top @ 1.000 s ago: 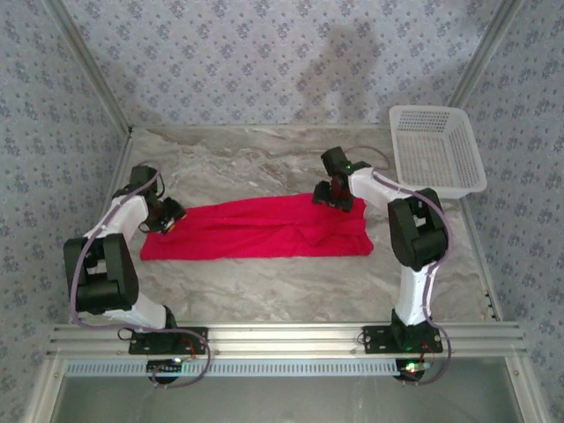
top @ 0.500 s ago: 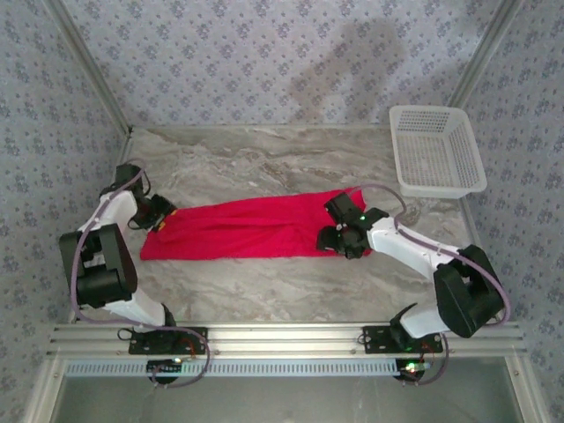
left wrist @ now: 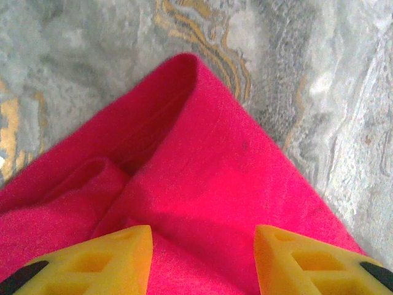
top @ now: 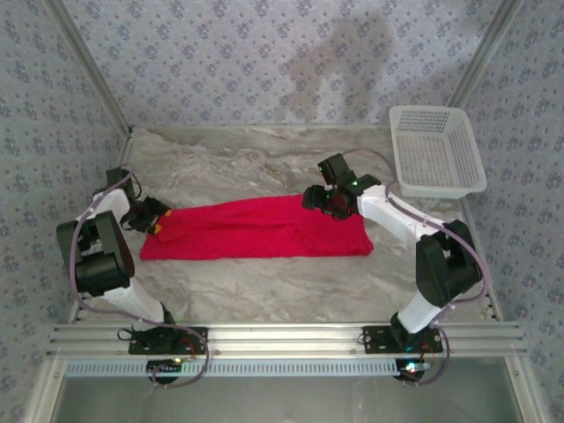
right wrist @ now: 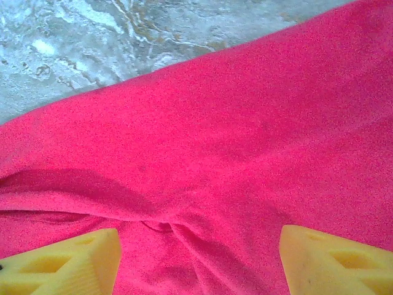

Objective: Fold the inside-out t-shirt

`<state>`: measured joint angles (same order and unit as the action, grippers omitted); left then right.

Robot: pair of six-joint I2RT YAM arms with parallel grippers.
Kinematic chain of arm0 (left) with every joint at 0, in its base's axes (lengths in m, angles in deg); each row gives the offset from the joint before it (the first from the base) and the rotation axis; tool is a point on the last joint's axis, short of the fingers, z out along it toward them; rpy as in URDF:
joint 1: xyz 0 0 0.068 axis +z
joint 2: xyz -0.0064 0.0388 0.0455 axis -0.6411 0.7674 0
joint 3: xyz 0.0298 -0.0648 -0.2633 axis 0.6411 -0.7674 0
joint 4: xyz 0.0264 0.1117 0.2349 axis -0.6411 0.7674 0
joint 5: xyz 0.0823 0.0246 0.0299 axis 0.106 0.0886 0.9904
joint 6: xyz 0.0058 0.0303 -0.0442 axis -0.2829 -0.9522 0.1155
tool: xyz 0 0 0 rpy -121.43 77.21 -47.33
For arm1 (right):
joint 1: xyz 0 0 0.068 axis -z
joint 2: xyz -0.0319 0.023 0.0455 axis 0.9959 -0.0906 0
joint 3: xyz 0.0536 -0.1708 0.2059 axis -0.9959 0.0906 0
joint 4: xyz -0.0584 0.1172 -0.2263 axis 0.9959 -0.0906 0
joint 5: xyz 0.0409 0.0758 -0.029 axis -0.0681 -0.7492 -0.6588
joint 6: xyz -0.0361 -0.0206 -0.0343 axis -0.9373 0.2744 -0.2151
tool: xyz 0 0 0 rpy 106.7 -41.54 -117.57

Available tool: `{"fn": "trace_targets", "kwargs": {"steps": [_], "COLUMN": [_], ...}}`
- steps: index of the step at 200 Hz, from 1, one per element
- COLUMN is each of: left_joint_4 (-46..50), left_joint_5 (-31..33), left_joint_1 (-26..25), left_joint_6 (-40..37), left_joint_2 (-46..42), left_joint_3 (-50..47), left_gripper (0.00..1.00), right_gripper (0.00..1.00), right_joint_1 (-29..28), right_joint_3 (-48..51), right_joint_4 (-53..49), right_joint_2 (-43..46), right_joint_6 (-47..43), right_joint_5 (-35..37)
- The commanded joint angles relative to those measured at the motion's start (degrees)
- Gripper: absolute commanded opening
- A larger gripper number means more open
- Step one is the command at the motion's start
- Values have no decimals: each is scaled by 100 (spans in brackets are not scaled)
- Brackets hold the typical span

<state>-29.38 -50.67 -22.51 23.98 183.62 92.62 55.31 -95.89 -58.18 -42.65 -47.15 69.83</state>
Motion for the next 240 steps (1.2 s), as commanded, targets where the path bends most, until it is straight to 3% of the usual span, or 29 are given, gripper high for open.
{"fn": "trace_targets", "kwargs": {"steps": [1,75,150,170,200,212,240], "left_joint_4": [304,948,585,403,435,523,944], "left_joint_5": [74,736,501,480,515,580,787], "left_joint_1": [30,55,8,-30,-60,-69,-153], "left_joint_6": [83,-93,39,47,57,49,-25], "left_joint_2": [59,-538,87,279,270,208,18], "left_joint_3": [218,82,47,112,179,247,610], "left_gripper": [46,48,47,37,5,0,0], "right_gripper": [71,71,71,71,71,70,69], "right_joint_1": [21,93,214,225,212,200,169], "right_joint_3": [-137,-171,-125,-106,-72,-54,6], "right_joint_4": [-33,187,146,152,197,199,253], "right_joint_2": [-189,-436,-335,-343,-359,-404,-660], "right_joint_6": [-133,-33,-33,-11,11,2,25], "right_joint_5": [-287,-629,-686,-707,-714,-665,-668]}}
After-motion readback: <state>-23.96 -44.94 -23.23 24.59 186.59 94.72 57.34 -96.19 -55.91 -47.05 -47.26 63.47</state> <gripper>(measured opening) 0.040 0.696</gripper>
